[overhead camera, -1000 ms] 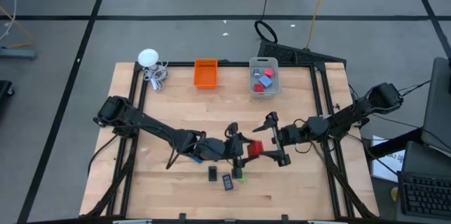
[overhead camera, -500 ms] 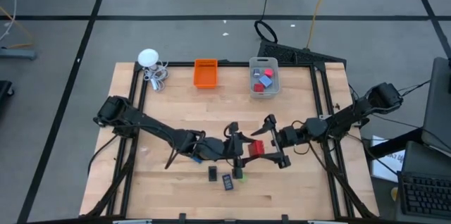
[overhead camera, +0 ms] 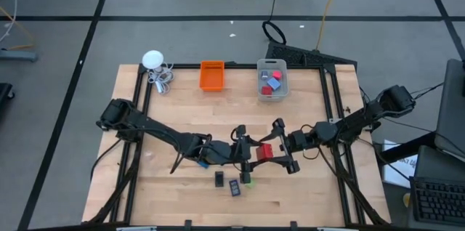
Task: Pick & Place Office items
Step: Put the red charger adapter into the gray bin, then put the green charger adapter into the gray bin
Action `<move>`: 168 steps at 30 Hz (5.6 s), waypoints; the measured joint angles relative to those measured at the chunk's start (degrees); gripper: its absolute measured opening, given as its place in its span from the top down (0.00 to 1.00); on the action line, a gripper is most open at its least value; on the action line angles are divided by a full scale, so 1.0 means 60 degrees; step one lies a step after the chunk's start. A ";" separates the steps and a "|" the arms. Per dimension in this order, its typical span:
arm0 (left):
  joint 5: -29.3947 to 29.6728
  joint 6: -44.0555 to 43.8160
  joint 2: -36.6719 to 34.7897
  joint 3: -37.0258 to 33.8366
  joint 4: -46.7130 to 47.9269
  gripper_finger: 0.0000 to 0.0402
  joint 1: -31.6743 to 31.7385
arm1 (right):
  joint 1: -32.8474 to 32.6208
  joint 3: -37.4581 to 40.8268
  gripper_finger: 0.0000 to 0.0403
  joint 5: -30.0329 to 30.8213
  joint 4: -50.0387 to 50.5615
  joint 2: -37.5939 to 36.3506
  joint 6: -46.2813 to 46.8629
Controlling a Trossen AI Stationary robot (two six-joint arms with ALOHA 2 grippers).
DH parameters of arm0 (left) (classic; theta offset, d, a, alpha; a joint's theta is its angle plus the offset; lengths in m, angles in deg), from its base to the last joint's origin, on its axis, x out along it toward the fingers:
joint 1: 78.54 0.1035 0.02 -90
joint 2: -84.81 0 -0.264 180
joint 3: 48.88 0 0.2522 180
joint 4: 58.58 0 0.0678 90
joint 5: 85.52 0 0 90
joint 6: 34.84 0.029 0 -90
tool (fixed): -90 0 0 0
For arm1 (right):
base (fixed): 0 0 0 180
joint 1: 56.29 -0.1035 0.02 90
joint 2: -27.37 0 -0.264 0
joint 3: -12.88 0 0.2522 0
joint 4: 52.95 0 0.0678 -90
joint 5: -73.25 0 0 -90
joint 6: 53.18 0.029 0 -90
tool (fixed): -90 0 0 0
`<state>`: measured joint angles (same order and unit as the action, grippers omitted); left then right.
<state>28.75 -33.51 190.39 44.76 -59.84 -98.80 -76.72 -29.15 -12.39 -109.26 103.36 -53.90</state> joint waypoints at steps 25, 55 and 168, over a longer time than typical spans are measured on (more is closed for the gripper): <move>0.0303 -0.0397 -0.0007 0.0007 0.0064 0.31 0.0016 | -0.0106 0.0004 0.47 -0.0223 0.0000 0.0000 0.0101; 0.0030 -0.1106 -0.3798 -0.1599 0.4913 0.27 -0.0546 | -0.0106 0.0011 0.47 -0.0237 0.1665 -0.1126 0.0028; 0.0703 -0.1440 -1.3038 -1.0752 0.1033 0.27 -0.0523 | 0.3461 0.0007 0.44 -0.4843 0.2391 0.0011 0.4724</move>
<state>32.97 -42.15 112.17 -19.75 -53.64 -101.94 -55.95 -29.11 -41.45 -94.91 103.43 -25.56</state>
